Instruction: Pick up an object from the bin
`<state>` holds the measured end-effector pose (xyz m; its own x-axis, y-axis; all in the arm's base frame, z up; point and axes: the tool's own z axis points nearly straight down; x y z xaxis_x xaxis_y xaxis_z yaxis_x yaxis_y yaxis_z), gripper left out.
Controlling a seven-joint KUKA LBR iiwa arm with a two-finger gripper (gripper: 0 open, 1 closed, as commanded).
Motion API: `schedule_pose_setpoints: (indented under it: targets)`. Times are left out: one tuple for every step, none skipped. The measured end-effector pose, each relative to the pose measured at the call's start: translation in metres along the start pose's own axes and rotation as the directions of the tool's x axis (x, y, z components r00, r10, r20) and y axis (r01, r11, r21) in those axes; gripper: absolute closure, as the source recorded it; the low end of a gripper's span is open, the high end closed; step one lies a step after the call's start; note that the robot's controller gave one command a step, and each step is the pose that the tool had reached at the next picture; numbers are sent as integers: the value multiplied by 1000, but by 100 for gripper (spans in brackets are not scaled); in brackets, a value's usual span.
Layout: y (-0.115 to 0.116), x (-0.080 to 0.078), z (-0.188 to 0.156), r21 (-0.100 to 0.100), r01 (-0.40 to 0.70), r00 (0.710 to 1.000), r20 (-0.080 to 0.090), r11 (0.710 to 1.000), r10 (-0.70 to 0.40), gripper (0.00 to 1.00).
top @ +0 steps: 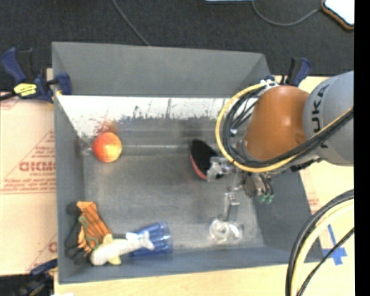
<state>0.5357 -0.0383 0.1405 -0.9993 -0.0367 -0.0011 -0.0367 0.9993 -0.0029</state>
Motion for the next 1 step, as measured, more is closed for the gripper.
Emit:
schedule_pose_setpoints:
  targets:
    - [3,2,1,-5,-38,999,2,999,38,0]
